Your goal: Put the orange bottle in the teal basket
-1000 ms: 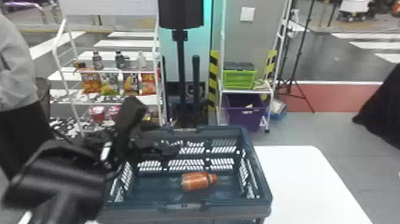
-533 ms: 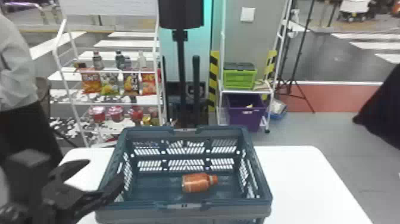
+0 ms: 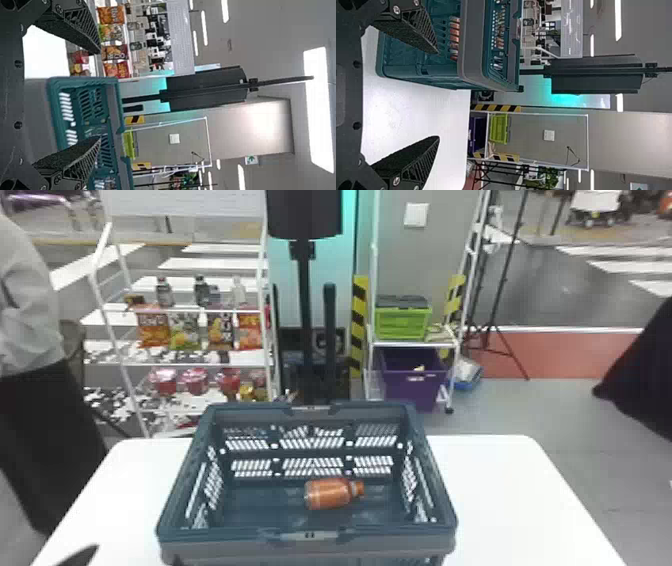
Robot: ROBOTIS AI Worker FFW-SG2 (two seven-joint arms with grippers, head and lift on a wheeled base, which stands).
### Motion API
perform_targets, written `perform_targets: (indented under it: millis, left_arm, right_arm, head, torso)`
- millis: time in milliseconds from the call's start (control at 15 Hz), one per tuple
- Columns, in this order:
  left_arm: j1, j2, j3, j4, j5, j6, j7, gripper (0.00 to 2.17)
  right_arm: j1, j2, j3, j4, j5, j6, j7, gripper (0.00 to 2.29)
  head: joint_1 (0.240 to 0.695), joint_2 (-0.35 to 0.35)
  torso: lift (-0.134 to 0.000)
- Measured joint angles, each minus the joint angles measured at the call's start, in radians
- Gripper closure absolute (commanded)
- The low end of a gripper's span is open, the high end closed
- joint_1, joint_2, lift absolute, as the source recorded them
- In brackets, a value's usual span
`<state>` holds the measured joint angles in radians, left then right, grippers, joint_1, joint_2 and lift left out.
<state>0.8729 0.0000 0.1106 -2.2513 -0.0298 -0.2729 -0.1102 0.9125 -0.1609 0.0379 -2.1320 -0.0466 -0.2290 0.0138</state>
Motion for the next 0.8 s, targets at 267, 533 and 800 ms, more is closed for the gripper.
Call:
perform_targets:
  millis: [267, 533, 800]
  left_arm:
    - [0.002, 0.000, -0.121, 0.186, -0.006, -0.103, 0.113, 0.14]
    - [-0.017, 0.000, -0.177, 0.262, -0.007, -0.131, 0.177, 0.14]
    - [-0.019, 0.000, -0.191, 0.276, -0.007, -0.139, 0.184, 0.14]
  right_arm:
    - [-0.001, -0.029, 0.000, -0.009, -0.023, -0.002, 0.004, 0.13]
    - [-0.005, -0.046, 0.005, -0.011, -0.040, -0.002, 0.008, 0.13]
    - [-0.007, -0.053, 0.007, -0.011, -0.045, -0.002, 0.008, 0.13]
  head:
    - [0.499, 0.000]
    - [0.499, 0.000]
    - [0.499, 0.000]
  torso:
    - [0.000]
    - [0.000]
    - [0.000]
